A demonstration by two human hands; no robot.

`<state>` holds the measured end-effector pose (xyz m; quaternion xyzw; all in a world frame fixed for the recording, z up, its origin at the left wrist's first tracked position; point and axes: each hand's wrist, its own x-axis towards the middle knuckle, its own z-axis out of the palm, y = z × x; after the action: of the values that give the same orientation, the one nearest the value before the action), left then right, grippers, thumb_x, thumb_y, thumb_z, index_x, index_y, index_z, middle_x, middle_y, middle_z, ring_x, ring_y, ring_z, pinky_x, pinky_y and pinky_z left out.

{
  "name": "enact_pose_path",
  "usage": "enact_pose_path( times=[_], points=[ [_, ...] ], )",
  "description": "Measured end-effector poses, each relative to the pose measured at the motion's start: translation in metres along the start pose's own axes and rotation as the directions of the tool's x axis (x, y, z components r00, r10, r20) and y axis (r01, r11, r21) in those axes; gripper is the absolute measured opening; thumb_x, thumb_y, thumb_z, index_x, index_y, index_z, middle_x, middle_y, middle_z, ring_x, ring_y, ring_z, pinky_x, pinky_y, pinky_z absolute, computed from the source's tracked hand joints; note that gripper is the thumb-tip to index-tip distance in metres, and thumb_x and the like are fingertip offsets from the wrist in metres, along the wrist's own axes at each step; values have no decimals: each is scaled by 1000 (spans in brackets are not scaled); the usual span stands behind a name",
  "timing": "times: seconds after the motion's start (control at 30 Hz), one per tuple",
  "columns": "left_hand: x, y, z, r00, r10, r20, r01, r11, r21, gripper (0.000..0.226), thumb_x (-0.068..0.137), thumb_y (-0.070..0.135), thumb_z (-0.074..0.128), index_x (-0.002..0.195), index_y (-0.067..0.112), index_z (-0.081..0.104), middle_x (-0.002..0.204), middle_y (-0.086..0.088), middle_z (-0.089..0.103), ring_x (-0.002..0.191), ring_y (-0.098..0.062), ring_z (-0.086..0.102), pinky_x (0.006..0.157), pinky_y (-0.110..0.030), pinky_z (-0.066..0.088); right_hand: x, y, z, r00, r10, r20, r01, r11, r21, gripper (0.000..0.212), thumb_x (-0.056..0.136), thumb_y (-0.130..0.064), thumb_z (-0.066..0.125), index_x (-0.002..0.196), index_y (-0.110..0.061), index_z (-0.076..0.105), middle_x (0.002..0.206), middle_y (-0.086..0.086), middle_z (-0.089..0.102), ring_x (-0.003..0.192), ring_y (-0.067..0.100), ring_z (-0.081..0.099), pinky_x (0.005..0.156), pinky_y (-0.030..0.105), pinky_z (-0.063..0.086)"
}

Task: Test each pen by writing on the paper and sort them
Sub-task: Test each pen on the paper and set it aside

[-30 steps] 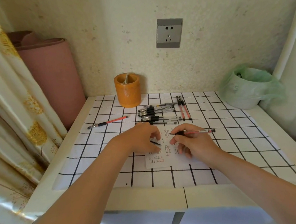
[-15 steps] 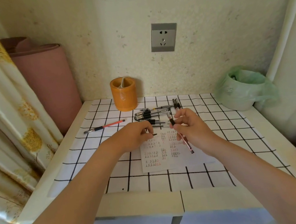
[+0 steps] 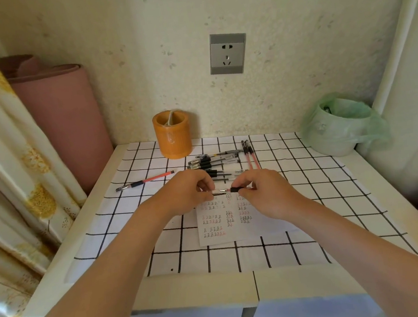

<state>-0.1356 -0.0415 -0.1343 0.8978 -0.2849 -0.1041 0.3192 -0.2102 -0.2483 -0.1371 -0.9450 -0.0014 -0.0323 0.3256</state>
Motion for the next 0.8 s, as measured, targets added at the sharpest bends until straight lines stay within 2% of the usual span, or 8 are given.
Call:
enact_pose_path(
  times=[0.1,0.27,0.4,0.47,0.57,0.8],
  points=[
    [-1,0,1,1000,12,4,-12,1000,-5,13,87,16,72,95,25,66,94,11,64,86,-6,61,73,-17,51,0,1,1,1000,-14,21,14,1000,-11,22,95,-19,61,107,-35,71,105,-21,67,86,-5,54,78,17,40],
    [0,1,0,999,41,-18,-42,998,-41,13,87,16,71,97,24,66,94,9,64,84,-7,61,67,-12,47,-1,1,0,1000,-23,18,23,999,-23,23,96,-19,59,108,-34,71,107,-20,67,94,-2,56,85,20,44],
    [0,2,0,999,33,-23,-35,997,-71,14,87,16,71,97,24,66,93,9,63,82,-6,60,66,-12,45,0,3,0,1000,-15,5,15,999,-30,23,95,-18,57,105,-34,70,102,-21,66,85,-5,54,74,18,41],
    [-1,1,-1,999,17,-27,-19,997,-69,14,87,16,71,98,24,66,93,10,63,83,-7,59,67,-12,44,0,5,0,1000,4,-21,-5,999,-35,24,95,-17,55,104,-35,69,100,-21,64,88,1,56,75,21,43],
    [-1,2,1,1000,12,-22,-13,998,-59,14,87,17,71,97,25,66,94,10,63,84,-7,60,68,-13,45,1,6,0,1000,14,-25,-14,1000,-17,23,96,-17,56,105,-33,70,100,-20,65,90,3,56,73,18,42],
    [0,9,9,998,68,-5,-68,994,-81,14,85,18,74,91,29,67,89,12,65,77,-1,60,64,-9,45,-1,1,5,998,-56,35,55,998,23,25,96,-16,56,112,-30,70,107,-18,66,95,4,60,88,25,48]
  ],
)
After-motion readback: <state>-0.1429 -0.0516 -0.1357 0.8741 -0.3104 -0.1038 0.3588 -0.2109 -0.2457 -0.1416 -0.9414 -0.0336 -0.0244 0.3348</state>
